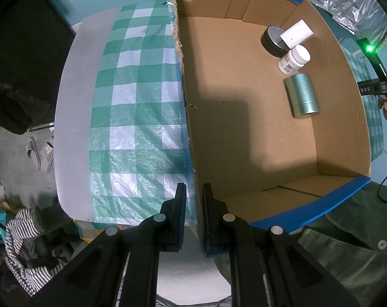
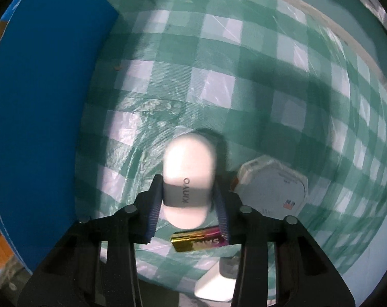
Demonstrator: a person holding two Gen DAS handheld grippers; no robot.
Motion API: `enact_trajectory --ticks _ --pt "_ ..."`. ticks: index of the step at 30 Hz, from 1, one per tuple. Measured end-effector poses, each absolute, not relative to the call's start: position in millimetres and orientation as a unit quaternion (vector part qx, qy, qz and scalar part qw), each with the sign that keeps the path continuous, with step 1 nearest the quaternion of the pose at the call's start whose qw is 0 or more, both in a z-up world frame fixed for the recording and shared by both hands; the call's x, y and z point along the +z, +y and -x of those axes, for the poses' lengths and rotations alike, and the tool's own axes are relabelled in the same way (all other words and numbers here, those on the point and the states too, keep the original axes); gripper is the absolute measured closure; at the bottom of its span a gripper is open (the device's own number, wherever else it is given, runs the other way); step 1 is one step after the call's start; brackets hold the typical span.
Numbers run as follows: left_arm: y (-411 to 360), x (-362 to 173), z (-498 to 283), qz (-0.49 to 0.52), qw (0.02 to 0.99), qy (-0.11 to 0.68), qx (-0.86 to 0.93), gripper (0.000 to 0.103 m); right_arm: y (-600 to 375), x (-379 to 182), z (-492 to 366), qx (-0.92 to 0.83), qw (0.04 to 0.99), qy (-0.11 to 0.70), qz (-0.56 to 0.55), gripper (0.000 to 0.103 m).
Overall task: Organize rigid objects
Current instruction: 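Carry the white KINYO power bank into the box and release it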
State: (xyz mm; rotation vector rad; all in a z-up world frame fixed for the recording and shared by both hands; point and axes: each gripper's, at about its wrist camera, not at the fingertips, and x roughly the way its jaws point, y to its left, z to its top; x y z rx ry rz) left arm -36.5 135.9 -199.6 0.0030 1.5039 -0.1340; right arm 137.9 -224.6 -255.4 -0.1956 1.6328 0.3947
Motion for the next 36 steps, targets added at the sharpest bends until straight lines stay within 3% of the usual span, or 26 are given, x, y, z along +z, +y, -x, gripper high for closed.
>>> enact_trajectory --ticks 17,36 --pt "135 -200 37 0.0 0.728 0.683 -0.061 0.091 -189 -264 -124 0.194 0.673 0.696 0.159 0.066" --pt "133 -201 36 -0.003 0.727 0.684 -0.064 0.091 -170 -180 -113 0.255 0.683 0.663 0.167 0.066"
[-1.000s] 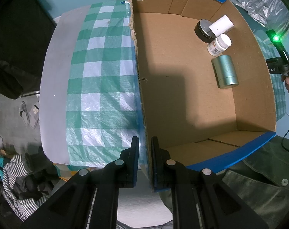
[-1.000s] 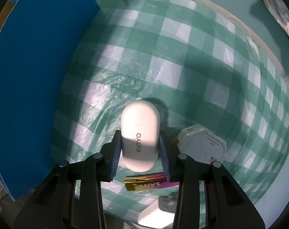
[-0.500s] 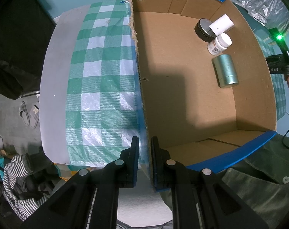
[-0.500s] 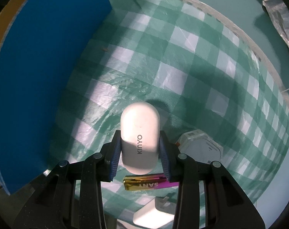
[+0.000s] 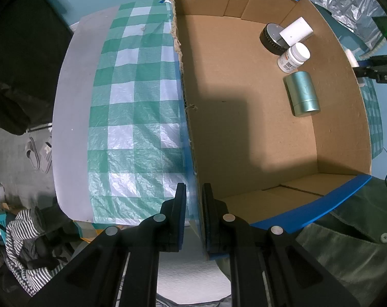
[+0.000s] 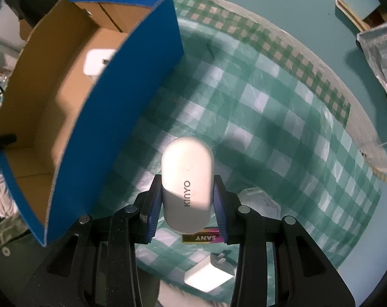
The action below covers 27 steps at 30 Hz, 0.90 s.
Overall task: Organize rigid objects
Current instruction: 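Carry the white KINYO power bank into the box and release it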
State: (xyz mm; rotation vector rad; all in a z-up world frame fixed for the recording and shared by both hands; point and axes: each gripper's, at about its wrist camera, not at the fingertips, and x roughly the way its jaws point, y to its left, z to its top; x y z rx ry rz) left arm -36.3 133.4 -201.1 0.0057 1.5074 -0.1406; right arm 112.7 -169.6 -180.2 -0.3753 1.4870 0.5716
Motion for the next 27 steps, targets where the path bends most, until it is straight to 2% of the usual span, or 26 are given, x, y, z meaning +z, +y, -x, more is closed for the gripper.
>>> enact_trajectory --ticks 16,27 --pt "135 -203 37 -0.001 0.727 0.684 -0.061 0.091 -121 -137 -121 0.315 0.688 0.626 0.189 0.066" --pt "135 -204 37 0.002 0.727 0.684 -0.058 0.091 -73 -135 -111 0.358 0.668 0.611 0.229 0.066"
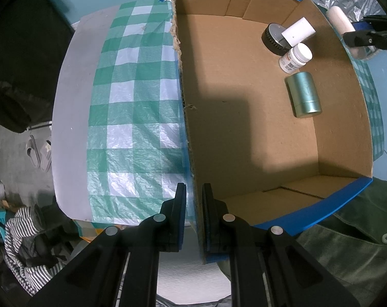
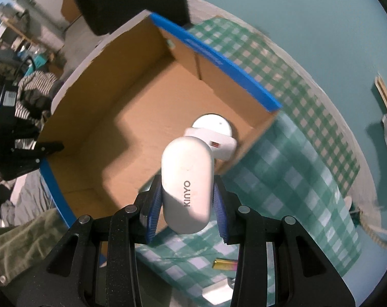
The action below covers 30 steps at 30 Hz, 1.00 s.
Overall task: Organize rigid objects
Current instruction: 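Carry the white KINYO power bank into the box and release it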
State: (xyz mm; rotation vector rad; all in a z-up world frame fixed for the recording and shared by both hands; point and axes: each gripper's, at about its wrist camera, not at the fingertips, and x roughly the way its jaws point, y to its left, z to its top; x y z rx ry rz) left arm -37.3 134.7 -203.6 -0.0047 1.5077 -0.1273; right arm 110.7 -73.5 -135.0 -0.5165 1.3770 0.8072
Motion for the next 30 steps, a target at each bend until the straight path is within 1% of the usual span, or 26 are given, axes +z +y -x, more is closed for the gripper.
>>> enact_trajectory --ticks 13,23,30 --pt "136 -204 38 0.004 0.727 0.684 -0.056 0.091 -43 -166 -100 0.38 0.632 0.617 0.275 0.066" --pt "138 -204 38 0.004 0.725 0.687 -0.055 0.091 -40 -179 -100 0.369 0.633 0.615 0.291 0.066" --pt "136 -204 36 0.002 0.722 0.689 -0.056 0.091 -46 -171 -103 0.368 0.644 0.611 0.277 0.061"
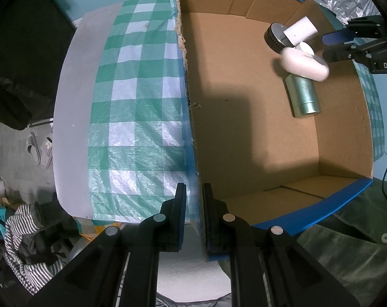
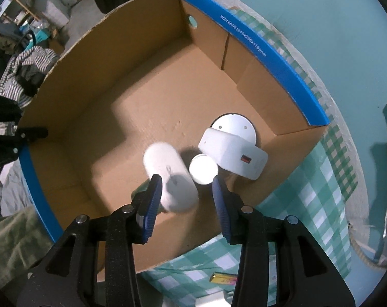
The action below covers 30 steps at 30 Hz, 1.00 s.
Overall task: Organize rigid objects
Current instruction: 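Carry the white KINYO power bank into the box and release it, then move the right gripper to the white octagonal device and grasp it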
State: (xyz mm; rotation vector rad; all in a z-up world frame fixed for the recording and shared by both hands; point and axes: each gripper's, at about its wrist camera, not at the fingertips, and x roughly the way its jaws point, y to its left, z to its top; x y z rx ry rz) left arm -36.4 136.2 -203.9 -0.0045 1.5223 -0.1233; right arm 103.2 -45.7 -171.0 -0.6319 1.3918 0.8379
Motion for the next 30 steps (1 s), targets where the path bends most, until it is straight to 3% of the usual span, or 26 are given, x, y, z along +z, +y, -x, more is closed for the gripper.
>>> enact_trajectory --ticks 30 --pt "130 -200 37 -0.008 0.721 0.691 -0.061 0.091 -129 -130 -113 0.327 0.691 0.609 0.212 0.054"
